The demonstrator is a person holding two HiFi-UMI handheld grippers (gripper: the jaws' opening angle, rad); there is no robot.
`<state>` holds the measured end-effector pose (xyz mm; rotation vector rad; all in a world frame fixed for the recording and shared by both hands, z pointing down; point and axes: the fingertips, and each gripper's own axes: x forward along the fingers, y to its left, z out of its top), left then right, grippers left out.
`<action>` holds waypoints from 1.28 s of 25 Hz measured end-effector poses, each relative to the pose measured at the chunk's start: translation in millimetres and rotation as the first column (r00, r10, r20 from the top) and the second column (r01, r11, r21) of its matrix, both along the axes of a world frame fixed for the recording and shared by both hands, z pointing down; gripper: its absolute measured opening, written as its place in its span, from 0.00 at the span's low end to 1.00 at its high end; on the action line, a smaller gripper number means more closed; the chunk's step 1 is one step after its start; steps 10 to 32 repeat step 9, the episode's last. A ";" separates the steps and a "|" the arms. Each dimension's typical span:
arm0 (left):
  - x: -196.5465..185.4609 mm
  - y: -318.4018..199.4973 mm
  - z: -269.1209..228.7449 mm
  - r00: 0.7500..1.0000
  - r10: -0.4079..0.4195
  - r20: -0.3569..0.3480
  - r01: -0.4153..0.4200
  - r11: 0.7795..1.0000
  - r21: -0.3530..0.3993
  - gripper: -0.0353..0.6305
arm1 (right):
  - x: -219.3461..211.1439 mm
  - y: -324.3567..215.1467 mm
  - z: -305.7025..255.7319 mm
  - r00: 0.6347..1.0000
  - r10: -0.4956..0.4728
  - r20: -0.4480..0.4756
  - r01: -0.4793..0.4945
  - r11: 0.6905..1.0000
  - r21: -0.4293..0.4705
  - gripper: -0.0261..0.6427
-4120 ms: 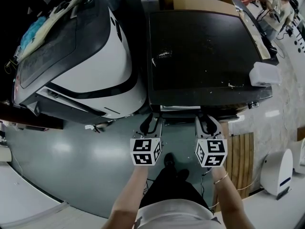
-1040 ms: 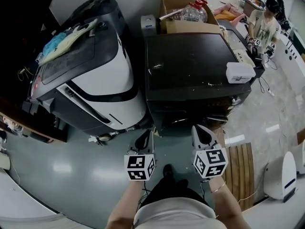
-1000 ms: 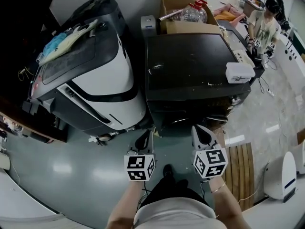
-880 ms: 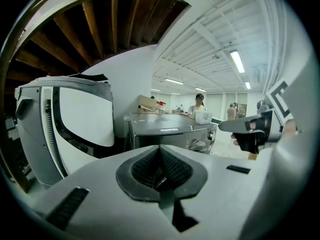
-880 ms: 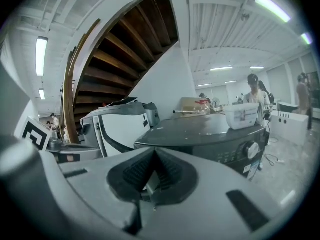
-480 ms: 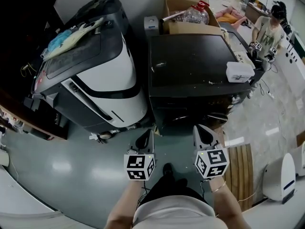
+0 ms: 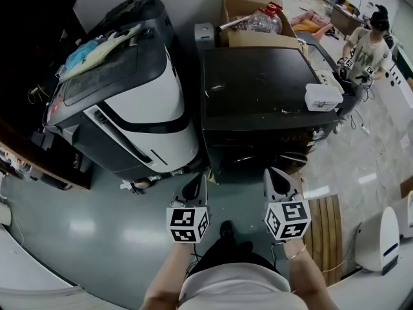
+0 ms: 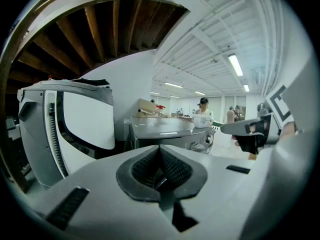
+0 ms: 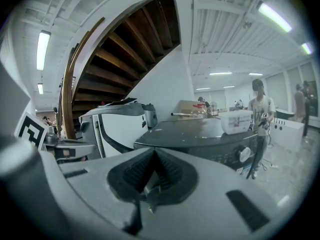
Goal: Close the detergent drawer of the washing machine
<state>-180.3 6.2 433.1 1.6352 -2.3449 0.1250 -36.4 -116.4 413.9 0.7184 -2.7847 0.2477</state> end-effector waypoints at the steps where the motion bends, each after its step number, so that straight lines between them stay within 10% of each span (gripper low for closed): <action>1: -0.3 0.2 0.2 1.000 0.000 0.000 0.000 1.000 -0.001 0.05 | -0.1 0.2 0.1 1.000 0.001 -0.001 -0.001 1.000 0.001 0.04; 32: 1.9 1.7 -0.6 1.000 0.014 0.009 -0.013 1.000 -0.007 0.05 | -1.0 1.3 -0.2 1.000 0.000 -0.001 0.000 1.000 0.005 0.04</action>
